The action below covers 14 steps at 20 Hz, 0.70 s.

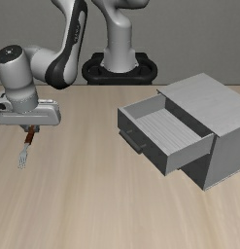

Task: Pick up the fork and place it in the top layer of the cabinet

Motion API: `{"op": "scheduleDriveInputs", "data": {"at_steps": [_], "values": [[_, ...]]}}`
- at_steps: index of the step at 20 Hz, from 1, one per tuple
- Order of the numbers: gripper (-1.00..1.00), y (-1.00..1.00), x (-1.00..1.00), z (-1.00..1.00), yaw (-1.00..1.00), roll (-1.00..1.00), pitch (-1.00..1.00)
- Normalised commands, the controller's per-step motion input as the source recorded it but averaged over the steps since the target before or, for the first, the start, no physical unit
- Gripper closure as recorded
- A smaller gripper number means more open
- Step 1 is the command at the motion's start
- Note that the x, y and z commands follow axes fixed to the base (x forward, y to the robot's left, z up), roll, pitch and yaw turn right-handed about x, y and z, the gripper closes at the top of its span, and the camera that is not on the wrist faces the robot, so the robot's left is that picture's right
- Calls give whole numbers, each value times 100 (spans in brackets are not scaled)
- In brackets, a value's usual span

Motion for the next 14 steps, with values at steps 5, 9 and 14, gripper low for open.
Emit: {"op": "scheduleDriveInputs", "data": {"at_steps": [5,9,14], "values": [[100,0,0,100,0,0,0],[100,0,0,100,0,0,0],[100,0,0,100,0,0,0]]}}
